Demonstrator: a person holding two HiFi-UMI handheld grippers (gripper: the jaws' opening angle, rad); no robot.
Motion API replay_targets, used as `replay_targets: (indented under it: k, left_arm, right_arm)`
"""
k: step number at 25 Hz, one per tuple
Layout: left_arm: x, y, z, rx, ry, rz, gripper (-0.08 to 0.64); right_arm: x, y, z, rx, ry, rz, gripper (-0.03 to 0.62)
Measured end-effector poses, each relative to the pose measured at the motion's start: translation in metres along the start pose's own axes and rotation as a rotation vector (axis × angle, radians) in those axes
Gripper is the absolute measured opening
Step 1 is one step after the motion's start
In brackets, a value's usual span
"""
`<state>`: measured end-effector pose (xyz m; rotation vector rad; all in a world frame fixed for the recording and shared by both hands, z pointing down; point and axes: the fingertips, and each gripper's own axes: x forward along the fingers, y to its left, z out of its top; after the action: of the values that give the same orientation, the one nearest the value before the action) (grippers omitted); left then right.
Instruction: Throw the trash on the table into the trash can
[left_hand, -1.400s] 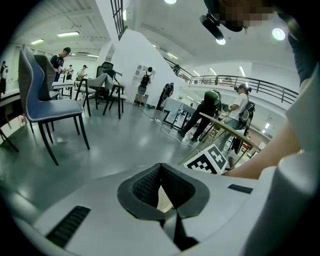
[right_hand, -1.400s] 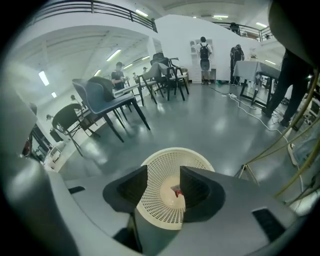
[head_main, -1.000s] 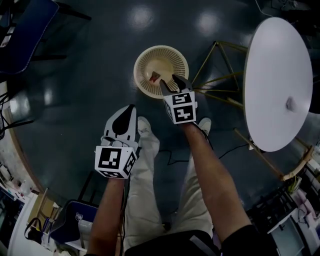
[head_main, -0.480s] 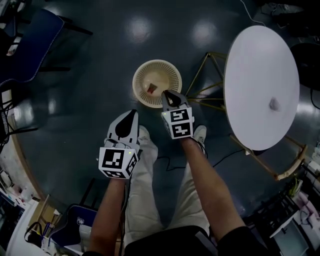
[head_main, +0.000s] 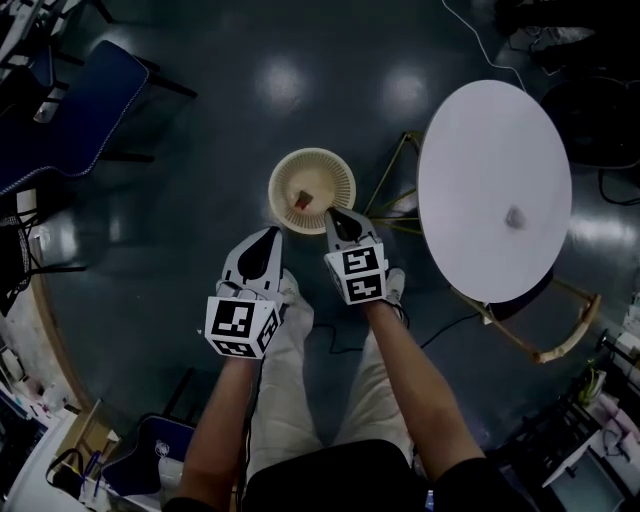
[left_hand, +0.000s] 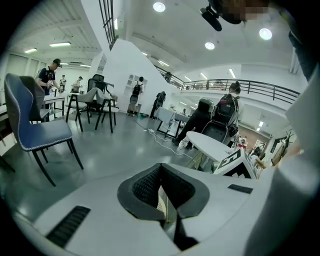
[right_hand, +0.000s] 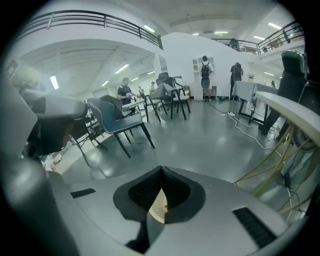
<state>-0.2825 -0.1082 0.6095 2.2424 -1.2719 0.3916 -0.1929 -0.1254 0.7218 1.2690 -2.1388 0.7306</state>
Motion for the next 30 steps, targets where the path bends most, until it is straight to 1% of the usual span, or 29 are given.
replay_targets:
  k: [3, 6, 12, 14, 18, 22, 26, 30]
  left_arm:
    - [-0.005, -0.013, 0.013, 0.008, -0.001, -0.010, 0.015]
    - [-0.013, -0.024, 0.028, 0.022, -0.006, -0.010, 0.015]
    - [-0.025, -0.044, 0.065, 0.050, -0.025, -0.014, 0.015]
    - [-0.028, -0.052, 0.076, 0.052, -0.032, -0.018, 0.015]
    - [-0.032, -0.071, 0.092, 0.050, -0.040, -0.029, 0.015]
    - [-0.042, -0.090, 0.111, 0.044, -0.089, -0.043, 0.015]
    - [-0.046, -0.114, 0.116, 0.054, -0.104, -0.065, 0.015]
    - [-0.036, -0.144, 0.113, 0.067, -0.088, -0.076, 0.015]
  right_arm:
    - [-0.020, 0.004, 0.016, 0.002, -0.022, 0.015, 0.020]
    - [-0.043, 0.005, 0.037, 0.017, -0.055, 0.010, 0.019]
    - [-0.088, -0.006, 0.072, 0.106, -0.122, -0.014, 0.018]
    - [-0.103, -0.007, 0.082, 0.111, -0.142, -0.010, 0.018]
    - [-0.133, -0.006, 0.100, 0.092, -0.170, 0.004, 0.018]
    - [-0.160, -0.002, 0.113, 0.060, -0.182, 0.015, 0.020]
    - [-0.189, -0.010, 0.112, 0.035, -0.193, 0.012, 0.020]
    - [-0.218, -0.034, 0.105, 0.000, -0.184, 0.022, 0.020]
